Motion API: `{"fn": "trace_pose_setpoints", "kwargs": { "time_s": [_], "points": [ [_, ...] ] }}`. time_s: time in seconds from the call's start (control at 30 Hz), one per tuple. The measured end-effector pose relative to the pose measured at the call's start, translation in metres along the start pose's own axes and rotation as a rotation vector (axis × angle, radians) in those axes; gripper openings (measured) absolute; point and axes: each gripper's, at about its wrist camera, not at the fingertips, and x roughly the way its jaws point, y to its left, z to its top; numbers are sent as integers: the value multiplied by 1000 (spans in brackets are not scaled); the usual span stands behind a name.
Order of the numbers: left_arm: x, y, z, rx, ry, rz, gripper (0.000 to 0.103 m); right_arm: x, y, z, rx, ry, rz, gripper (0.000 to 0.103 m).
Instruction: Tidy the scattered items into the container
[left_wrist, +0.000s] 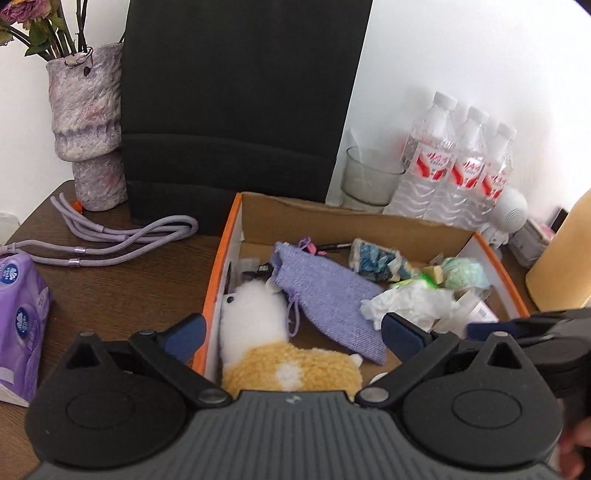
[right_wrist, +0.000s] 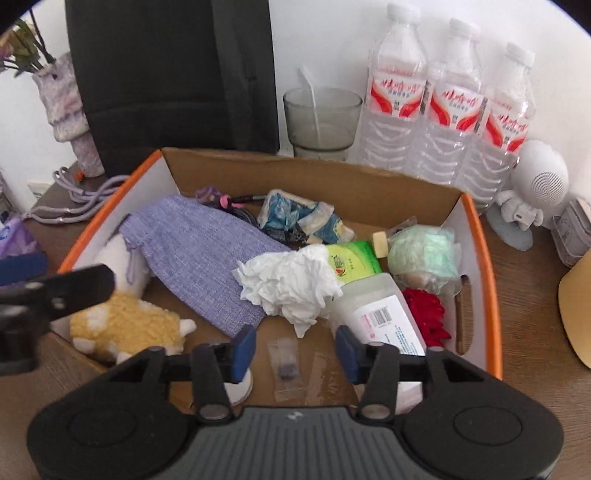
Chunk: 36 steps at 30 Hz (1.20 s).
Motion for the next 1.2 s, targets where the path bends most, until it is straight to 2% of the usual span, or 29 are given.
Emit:
{"fn": "trace_pose_setpoints", "kwargs": {
  "time_s": [0.07,0.13,0.2,0.33,0.43,0.57,0.7,0.83,0.93,1.1,1.2],
  "points": [
    [-4,-2,0,3,20,22,103,-19,-8,4,20,-22,-14,56],
    [-15,-4,0,6,22,28,103,-42,-18,6,41,-47,-25,74],
    [-32,-11,-2,37,-4,47,103,-62,-27,4,63,-69,-28,86],
    [-67,-26,-18,112,-126,118,103,-98,-35,-16,97,-148,-27,86],
    [-94,-33,-36,128,-236,111,103,-127,-35,-44,124,-307,-40,86],
    [-120,-44,-60,148,-349,114,103,-156,-27,-85,90,-536,-37,86],
    [-143,-50,-82,138,-426,86,103,-168,-19,-120,95,-644,-10,86],
    [-169,-51,-113,128,-501,68,103,-180,-5,-154,104,-683,-5,86],
    [-188,-49,-144,126,-522,70,103,-193,12,-190,83,-677,-42,87],
    [-219,-34,-211,148,-437,34,103,-210,37,-268,58,-598,-30,89],
    [-244,-18,-267,136,-409,31,103,-217,51,-324,66,-531,-18,90]
  ]
}}
